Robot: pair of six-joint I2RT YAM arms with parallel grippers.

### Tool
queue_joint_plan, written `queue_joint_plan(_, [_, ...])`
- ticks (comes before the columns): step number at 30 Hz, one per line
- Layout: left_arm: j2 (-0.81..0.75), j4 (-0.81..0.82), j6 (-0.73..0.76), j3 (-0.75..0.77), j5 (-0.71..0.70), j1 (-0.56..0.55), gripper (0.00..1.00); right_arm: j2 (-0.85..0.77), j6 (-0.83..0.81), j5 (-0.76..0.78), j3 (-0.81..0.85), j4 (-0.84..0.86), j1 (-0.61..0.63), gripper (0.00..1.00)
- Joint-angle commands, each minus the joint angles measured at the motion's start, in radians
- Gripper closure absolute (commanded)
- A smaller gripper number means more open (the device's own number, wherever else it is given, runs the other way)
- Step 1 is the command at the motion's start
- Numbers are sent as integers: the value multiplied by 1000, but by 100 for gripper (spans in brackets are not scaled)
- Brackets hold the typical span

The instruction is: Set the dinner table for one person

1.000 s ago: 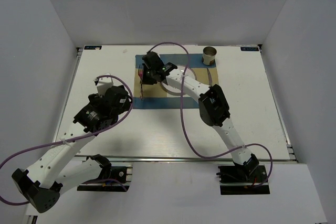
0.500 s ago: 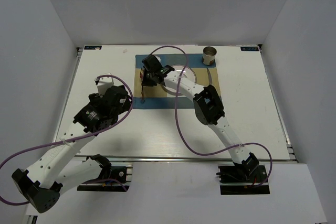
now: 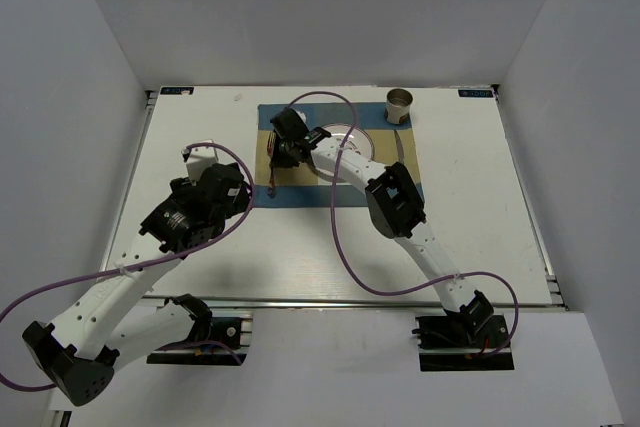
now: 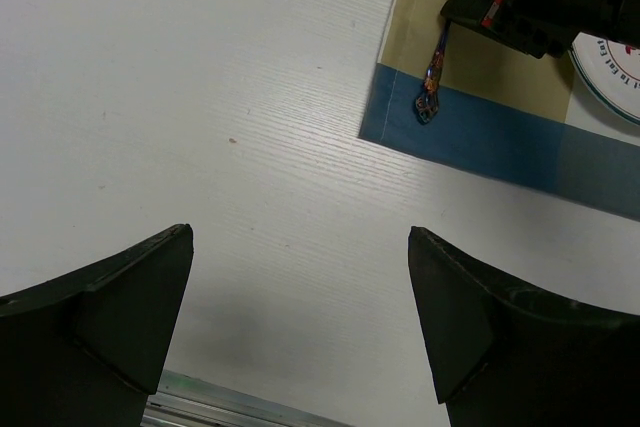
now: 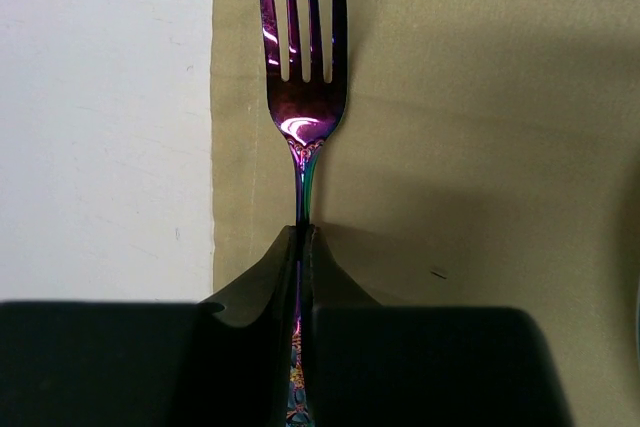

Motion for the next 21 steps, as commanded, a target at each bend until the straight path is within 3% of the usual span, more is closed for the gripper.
queue_joint_plan(1, [-7, 18, 8, -9, 4, 2, 2, 8, 10, 7, 46, 46, -7, 100])
queue_joint_plan(4, [-8, 19, 10, -9, 5, 2, 2, 14, 15, 6, 44, 47, -12, 96])
queue_joint_plan(10, [-14, 17, 11, -11, 8, 2, 2, 13, 24, 9, 32, 46, -10, 78])
queue_joint_plan(18, [-16, 22, 14, -13, 12, 2, 2, -12, 30, -15, 32, 52, -12, 61])
queue_joint_plan(19, [-16, 21, 14, -13, 7, 2, 2, -22, 31, -19, 28, 53, -12, 48])
queue_joint_plan(20, [-17, 18, 11, -11, 2, 2, 2, -36, 33, -17, 21, 61, -9, 45])
queue_joint_plan(21, [-17, 8, 8, -9, -14, 2, 2, -76, 30, -17, 6, 64, -10, 17])
